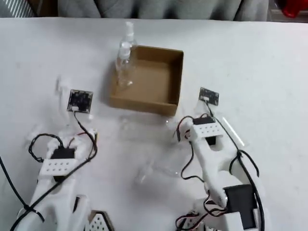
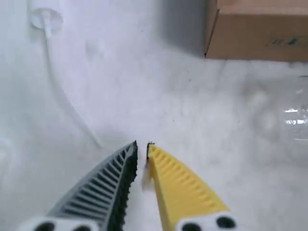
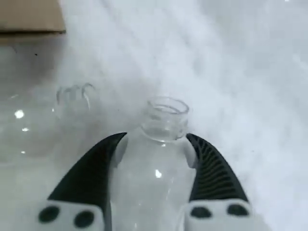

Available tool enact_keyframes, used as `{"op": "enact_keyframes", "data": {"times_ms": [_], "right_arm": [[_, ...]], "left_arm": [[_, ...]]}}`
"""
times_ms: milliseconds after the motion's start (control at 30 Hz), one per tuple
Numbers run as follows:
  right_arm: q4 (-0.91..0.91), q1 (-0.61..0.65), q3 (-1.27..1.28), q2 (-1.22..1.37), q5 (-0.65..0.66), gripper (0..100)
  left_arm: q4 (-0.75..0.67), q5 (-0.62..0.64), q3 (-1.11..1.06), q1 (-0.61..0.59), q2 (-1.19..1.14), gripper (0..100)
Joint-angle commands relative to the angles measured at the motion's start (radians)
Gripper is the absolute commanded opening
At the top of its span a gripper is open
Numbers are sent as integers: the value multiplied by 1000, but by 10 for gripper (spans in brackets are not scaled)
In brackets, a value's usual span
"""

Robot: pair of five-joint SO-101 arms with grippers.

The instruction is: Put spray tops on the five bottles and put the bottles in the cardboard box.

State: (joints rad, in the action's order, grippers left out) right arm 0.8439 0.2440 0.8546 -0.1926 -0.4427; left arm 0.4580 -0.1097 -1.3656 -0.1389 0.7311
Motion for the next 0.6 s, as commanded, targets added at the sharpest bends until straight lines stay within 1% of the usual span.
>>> {"op": "enact_keyframes", "data": {"times_ms": [0, 133, 233, 400, 500, 567], "right_arm": [[35, -16, -55, -113, 58, 18], [87, 13, -55, -242, 86, 15], [124, 85, -55, -340, 87, 15], [104, 323, -54, -424, 83, 15], [4, 463, -49, -423, 78, 15], [-70, 533, -48, -414, 78, 15]], "left_arm": [[0, -8, 6, 4, 36, 42], [0, -8, 9, -4, 36, 42], [-2, -2, 14, -33, 38, 42], [-2, 0, 14, -35, 38, 42], [-17, 0, 14, -35, 38, 42], [-21, 2, 14, -45, 38, 42]]}}
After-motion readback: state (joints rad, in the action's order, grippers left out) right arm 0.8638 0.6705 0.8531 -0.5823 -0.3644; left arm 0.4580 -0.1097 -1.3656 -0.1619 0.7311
